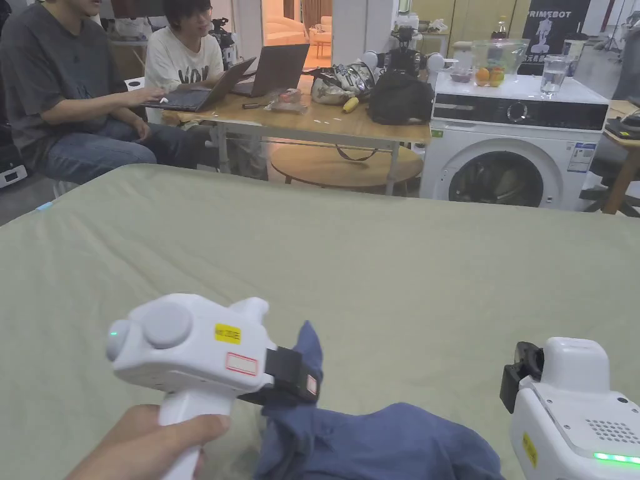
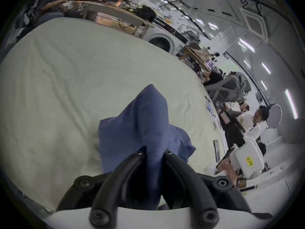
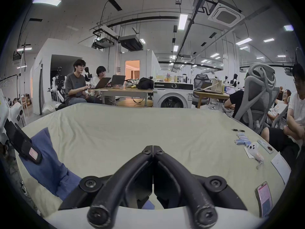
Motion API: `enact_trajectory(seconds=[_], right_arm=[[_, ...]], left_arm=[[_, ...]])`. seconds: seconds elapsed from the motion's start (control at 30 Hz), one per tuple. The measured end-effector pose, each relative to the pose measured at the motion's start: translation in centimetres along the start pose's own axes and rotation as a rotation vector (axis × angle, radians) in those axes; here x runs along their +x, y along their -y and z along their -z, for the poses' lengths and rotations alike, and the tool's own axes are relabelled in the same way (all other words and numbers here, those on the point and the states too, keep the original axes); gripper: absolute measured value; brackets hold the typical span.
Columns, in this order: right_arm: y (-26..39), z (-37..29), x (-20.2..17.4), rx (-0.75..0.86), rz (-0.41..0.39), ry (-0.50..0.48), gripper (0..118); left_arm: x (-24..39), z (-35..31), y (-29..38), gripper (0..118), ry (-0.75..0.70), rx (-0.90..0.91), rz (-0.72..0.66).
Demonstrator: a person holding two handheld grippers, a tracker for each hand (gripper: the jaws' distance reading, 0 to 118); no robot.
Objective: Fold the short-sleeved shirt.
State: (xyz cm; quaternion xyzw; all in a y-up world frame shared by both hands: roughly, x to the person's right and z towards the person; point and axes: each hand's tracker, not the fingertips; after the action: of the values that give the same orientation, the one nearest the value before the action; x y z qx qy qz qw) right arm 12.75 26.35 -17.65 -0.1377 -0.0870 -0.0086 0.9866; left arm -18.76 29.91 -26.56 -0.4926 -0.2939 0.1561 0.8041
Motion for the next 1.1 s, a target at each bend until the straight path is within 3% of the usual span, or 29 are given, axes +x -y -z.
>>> enact_trajectory(seconds=[0.23,0.7,0.77,0.9,1.1], right_arm=[[0.3,-0.7,2.5,-0.014,0.008,0.045,0],[1.1,-1.4,4.8,-0.032,0.022,0.102,0],[1.2,-1.4,4.8,-0.035,0.022,0.102,0],[1.6,-1.2,4.6,-0.046,0.022,0.093,0],[1.8,-1.3,4.5,-0.05,0.02,0.086,0]], left_arm=[[4.1,8.6,0.0,7,-0.086,-0.196,0.082],[7.8,14.4,0.6,7,-0.127,-0.232,0.092],[7.7,14.8,0.4,16,-0.101,-0.238,0.049],[7.3,14.1,0.4,47,0.044,-0.24,0.031],[6.2,10.0,-0.7,48,0.173,-0.157,-0.024]])
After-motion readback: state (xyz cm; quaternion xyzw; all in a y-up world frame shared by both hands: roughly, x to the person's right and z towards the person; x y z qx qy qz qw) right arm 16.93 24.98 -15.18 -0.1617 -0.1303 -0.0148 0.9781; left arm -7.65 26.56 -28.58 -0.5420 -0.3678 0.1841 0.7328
